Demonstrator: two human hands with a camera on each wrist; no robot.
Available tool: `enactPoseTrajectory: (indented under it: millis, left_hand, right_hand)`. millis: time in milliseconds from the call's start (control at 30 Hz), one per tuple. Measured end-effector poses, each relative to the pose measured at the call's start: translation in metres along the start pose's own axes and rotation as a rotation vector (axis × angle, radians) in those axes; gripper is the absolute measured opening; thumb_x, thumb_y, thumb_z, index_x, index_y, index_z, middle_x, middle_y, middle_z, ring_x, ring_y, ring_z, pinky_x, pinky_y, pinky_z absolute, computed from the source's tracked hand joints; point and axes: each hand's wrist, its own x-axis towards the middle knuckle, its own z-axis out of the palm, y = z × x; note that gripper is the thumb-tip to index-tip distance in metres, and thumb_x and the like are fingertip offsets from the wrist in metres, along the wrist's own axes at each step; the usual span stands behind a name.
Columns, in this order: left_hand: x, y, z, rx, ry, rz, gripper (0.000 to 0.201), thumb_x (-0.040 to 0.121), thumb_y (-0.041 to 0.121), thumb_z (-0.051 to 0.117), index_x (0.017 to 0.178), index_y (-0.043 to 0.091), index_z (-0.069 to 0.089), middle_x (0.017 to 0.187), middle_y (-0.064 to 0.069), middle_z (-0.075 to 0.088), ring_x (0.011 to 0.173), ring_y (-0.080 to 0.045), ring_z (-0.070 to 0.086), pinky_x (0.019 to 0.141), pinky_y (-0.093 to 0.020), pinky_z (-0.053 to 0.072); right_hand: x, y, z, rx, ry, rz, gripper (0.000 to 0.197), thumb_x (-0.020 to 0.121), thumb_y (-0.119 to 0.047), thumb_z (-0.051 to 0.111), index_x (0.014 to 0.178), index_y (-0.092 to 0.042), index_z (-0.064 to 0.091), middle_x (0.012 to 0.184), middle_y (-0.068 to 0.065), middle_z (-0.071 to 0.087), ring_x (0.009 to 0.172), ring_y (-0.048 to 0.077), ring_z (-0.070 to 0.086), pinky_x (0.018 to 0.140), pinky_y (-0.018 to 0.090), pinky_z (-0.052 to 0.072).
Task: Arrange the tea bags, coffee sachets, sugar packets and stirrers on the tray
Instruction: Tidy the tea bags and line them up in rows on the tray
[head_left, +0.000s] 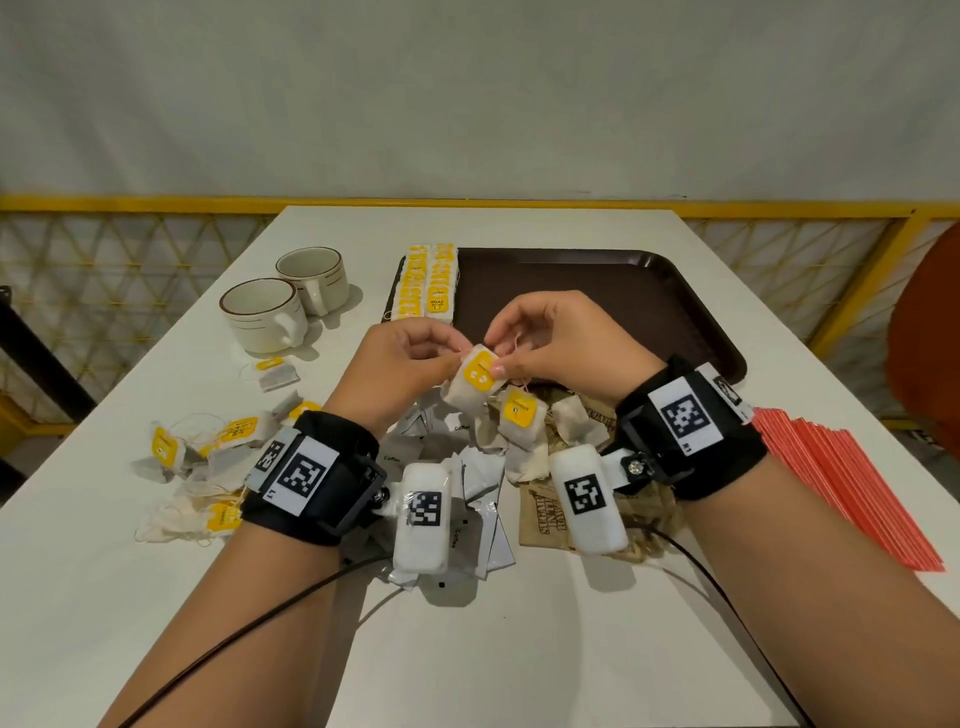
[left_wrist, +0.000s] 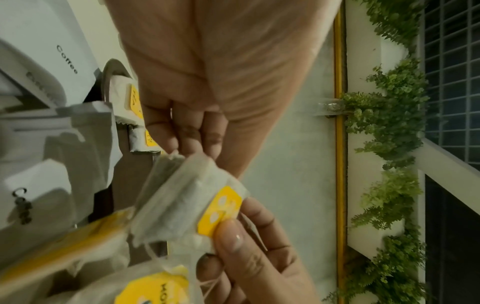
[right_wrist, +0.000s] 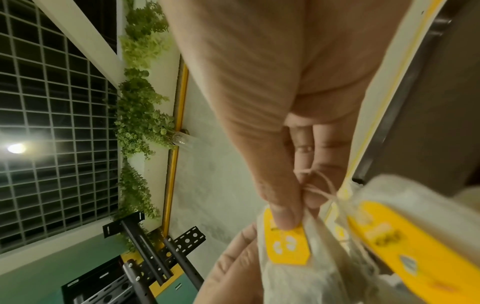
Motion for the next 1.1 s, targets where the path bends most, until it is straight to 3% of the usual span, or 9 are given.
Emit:
enactPoseTrajectory:
  millis: [133, 267, 367, 467, 567, 633, 833, 1000, 1100]
  left_hand:
    - [-0.001, 0.002, 0.002, -0.054, -0.015, -0.010, 0.014, 0.081, -0.001, 0.067, 0.078, 0.013, 0.070, 0.074, -0.004, 0.071, 0.070, -0.017, 0.063, 0.070, -0.026, 0.052]
    - [-0.001, 0.002, 0.005, -0.081, -0.005, -0.035, 0.007, 0.081, 0.007, 0.069, 0.082, 0.013, 0.071, 0.078, -0.002, 0.073, 0.073, -0.015, 0.065, 0.070, -0.023, 0.053]
    - [-0.001, 0.000, 0.004, -0.030, -0.040, -0.023, 0.016, 0.074, 0.001, 0.074, 0.083, 0.014, 0.070, 0.081, -0.004, 0.073, 0.078, -0.017, 0.066, 0.072, -0.023, 0.055]
    - [0.000, -0.001, 0.003, -0.005, 0.001, -0.004, 0.016, 0.076, -0.002, 0.073, 0.082, 0.013, 0.069, 0.082, -0.006, 0.070, 0.081, -0.020, 0.064, 0.076, -0.028, 0.054]
    - [0.000, 0.000, 0.003, -0.053, 0.042, -0.003, 0.013, 0.078, -0.002, 0.071, 0.081, 0.011, 0.068, 0.073, -0.002, 0.068, 0.070, -0.013, 0.062, 0.064, -0.019, 0.052]
    - [0.000, 0.001, 0.003, -0.073, 0.067, -0.003, 0.014, 0.079, -0.002, 0.070, 0.080, 0.011, 0.067, 0.067, 0.002, 0.066, 0.063, -0.008, 0.060, 0.056, -0.015, 0.047]
    - [0.003, -0.003, 0.000, -0.009, 0.148, 0.033, 0.014, 0.081, 0.002, 0.070, 0.078, 0.014, 0.064, 0.078, -0.004, 0.067, 0.072, -0.012, 0.061, 0.065, -0.017, 0.050]
    - [0.002, -0.002, 0.003, -0.019, 0.142, 0.036, 0.012, 0.082, 0.004, 0.069, 0.079, 0.014, 0.064, 0.081, -0.009, 0.067, 0.072, -0.015, 0.060, 0.067, -0.023, 0.051]
    - [0.001, 0.001, 0.004, -0.047, 0.110, 0.024, 0.010, 0.083, 0.002, 0.067, 0.081, 0.011, 0.064, 0.078, -0.008, 0.066, 0.066, -0.011, 0.060, 0.060, -0.019, 0.050]
  right_hand:
    - [0.001, 0.002, 0.001, -0.022, 0.008, 0.018, 0.032, 0.074, -0.007, 0.079, 0.103, -0.011, 0.067, 0.087, 0.005, 0.070, 0.066, 0.010, 0.064, 0.074, 0.031, 0.057]
    - [0.002, 0.004, 0.001, 0.007, 0.022, 0.045, 0.030, 0.076, -0.007, 0.078, 0.102, -0.009, 0.065, 0.083, 0.009, 0.071, 0.067, 0.016, 0.066, 0.075, 0.036, 0.058]
    - [0.002, 0.006, 0.002, 0.046, 0.051, 0.061, 0.031, 0.076, -0.006, 0.078, 0.104, -0.008, 0.065, 0.086, 0.012, 0.071, 0.070, 0.019, 0.066, 0.074, 0.035, 0.057]
    - [-0.002, 0.010, -0.002, 0.000, 0.014, 0.117, 0.036, 0.074, -0.017, 0.081, 0.106, -0.015, 0.064, 0.083, 0.005, 0.069, 0.068, 0.007, 0.062, 0.074, 0.031, 0.054]
    - [-0.009, 0.014, -0.001, -0.140, -0.151, 0.182, 0.044, 0.072, -0.017, 0.082, 0.111, -0.017, 0.061, 0.082, 0.001, 0.068, 0.066, 0.004, 0.059, 0.072, 0.026, 0.051]
    - [-0.012, 0.016, -0.001, -0.177, -0.146, 0.155, 0.036, 0.075, -0.011, 0.078, 0.107, -0.014, 0.062, 0.086, 0.007, 0.069, 0.069, 0.006, 0.059, 0.072, 0.026, 0.050]
    - [-0.015, 0.014, -0.012, 0.114, -0.120, 0.177, 0.022, 0.080, -0.005, 0.073, 0.101, -0.007, 0.067, 0.093, 0.015, 0.067, 0.082, 0.017, 0.062, 0.078, 0.034, 0.054]
    - [-0.015, 0.008, -0.009, 0.582, -0.190, 0.217, 0.032, 0.071, -0.004, 0.070, 0.103, -0.005, 0.062, 0.084, 0.010, 0.065, 0.072, 0.016, 0.063, 0.063, 0.024, 0.054]
    - [-0.008, 0.008, 0.000, 0.511, -0.077, 0.201, 0.030, 0.075, 0.003, 0.070, 0.103, -0.005, 0.061, 0.079, 0.009, 0.064, 0.066, 0.013, 0.064, 0.057, 0.022, 0.055]
